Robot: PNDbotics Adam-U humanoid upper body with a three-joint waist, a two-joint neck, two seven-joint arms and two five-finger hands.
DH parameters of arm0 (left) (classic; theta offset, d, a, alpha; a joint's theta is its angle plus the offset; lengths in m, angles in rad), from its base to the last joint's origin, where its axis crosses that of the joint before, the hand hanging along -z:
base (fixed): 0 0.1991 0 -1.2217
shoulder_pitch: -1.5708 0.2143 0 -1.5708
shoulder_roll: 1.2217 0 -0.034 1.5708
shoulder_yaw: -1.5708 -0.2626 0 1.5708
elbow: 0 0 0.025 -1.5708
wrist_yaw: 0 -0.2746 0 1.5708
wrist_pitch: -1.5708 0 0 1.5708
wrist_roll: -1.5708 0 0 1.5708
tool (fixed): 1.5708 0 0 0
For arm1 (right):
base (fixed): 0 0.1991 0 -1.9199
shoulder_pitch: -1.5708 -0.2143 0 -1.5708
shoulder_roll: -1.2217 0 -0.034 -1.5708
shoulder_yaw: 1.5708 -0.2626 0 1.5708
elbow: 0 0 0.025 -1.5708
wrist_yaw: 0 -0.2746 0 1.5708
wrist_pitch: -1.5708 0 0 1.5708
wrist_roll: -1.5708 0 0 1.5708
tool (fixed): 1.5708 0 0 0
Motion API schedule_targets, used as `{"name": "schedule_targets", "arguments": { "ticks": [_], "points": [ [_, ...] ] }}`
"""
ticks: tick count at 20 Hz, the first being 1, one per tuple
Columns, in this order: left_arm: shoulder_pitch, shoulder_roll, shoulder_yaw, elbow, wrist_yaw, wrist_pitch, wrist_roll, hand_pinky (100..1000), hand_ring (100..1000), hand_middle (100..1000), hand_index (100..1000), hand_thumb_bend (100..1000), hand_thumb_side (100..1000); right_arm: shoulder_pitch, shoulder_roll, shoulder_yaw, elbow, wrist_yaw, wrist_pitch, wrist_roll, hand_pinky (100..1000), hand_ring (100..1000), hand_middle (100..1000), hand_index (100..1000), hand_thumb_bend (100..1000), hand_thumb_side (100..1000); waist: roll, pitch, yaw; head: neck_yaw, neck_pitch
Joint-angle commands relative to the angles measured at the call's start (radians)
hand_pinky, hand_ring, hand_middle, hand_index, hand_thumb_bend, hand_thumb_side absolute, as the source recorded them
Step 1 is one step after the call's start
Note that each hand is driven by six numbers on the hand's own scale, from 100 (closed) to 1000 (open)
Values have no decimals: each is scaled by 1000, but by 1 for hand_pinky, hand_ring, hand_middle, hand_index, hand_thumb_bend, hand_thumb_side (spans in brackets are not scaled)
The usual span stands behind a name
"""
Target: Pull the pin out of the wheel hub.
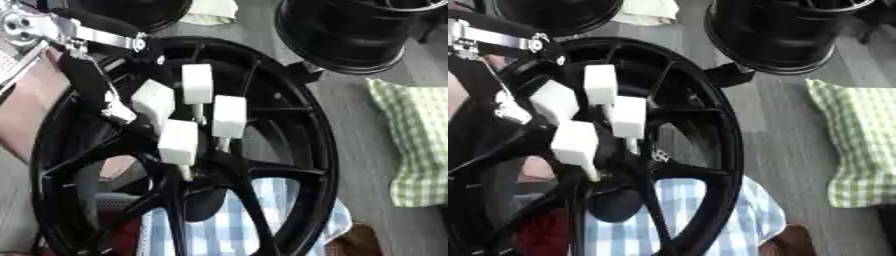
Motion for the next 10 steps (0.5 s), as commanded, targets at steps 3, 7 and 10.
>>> {"name": "schedule_targets", "arguments": {
  "ticks": [3, 7, 10],
  "points": [
    [-14, 18, 4, -18, 11, -5, 1, 803, 695, 589, 726, 434, 262, -14, -23, -23, 5, -16, 0, -16, 810, 668, 662, 739, 100, 757, 1, -27, -1, 2, -17],
    [-14, 16, 1, -16, 7, -8, 1, 788, 658, 523, 666, 387, 231, -15, -23, -26, 6, -21, -3, -29, 809, 670, 663, 739, 100, 759, 1, -27, -1, 2, -13],
    [-16, 13, 0, -16, 12, -7, 1, 772, 622, 469, 611, 341, 209, -14, -23, -27, 9, -23, -4, -39, 809, 670, 664, 740, 100, 761, 0, -27, 0, 2, -13]
  ]
}}
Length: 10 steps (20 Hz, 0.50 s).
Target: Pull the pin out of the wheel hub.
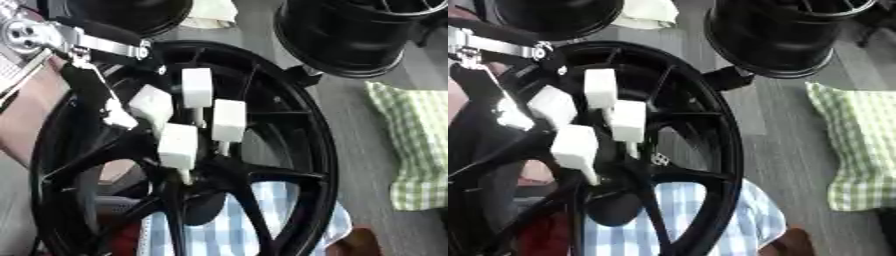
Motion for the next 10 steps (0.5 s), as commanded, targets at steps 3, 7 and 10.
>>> {"name": "schedule_targets", "arguments": {
  "ticks": [3, 7, 10],
  "points": [
    [-17, 12, 11, -12, 12, 3, 0, 762, 604, 441, 580, 308, 204, -12, -23, -23, 6, -13, -2, -18, 809, 671, 664, 740, 100, 762, 0, -29, 1, 3, -6],
    [-19, 14, 23, -17, 23, 13, 0, 756, 594, 426, 563, 300, 200, -11, -23, -24, 10, -15, -5, -23, 809, 671, 665, 740, 100, 762, -1, -33, 2, 3, -7],
    [-22, 21, 38, -23, 32, 23, 0, 751, 585, 405, 539, 306, 181, -8, -24, -27, 14, -17, -6, -27, 809, 672, 666, 740, 100, 763, -2, -36, 4, 4, -9]
  ]
}}
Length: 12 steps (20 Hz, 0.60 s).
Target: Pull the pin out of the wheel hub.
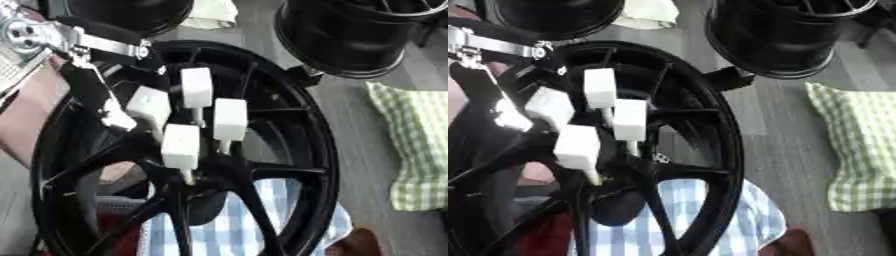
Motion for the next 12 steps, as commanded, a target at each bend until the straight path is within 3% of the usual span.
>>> {"name": "schedule_targets", "arguments": {
  "ticks": [1, 12],
  "points": [
    [-22, 25, 35, -22, 10, 11, 0, 746, 579, 396, 528, 302, 172, -9, -24, -22, 1, -10, -2, -9, 809, 672, 666, 740, 100, 762, 1, -33, 1, 3, -9],
    [-13, 89, 114, -69, 4, 16, 0, 739, 528, 302, 458, 263, 125, -4, -32, -29, 5, -12, -10, -28, 810, 673, 668, 740, 100, 759, 3, -43, 15, -4, 0]
  ]
}}
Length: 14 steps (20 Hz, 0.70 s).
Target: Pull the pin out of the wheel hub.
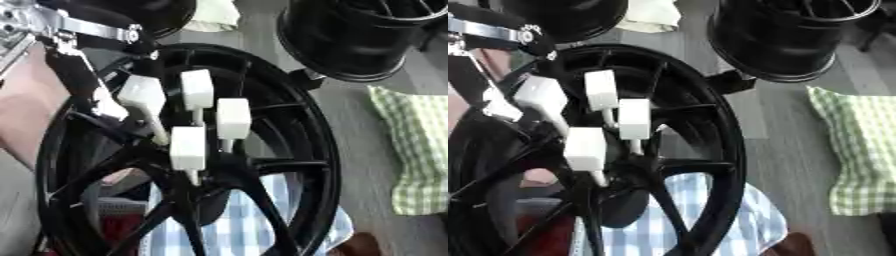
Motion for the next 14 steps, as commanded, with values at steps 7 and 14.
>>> {"name": "schedule_targets", "arguments": {
  "ticks": [7, 14],
  "points": [
    [6, 132, 165, -33, 46, 5, 45, 740, 526, 286, 451, 245, 100, 9, -51, -28, 1, -3, -5, -21, 809, 673, 668, 740, 100, 756, 11, -44, 33, -24, 25],
    [182, 308, 395, -12, 148, 11, 215, 735, 523, 282, 453, 200, 100, 26, -62, -43, 0, -10, -9, -35, 809, 673, 667, 739, 100, 755, 12, -41, 54, -34, 46]
  ]
}}
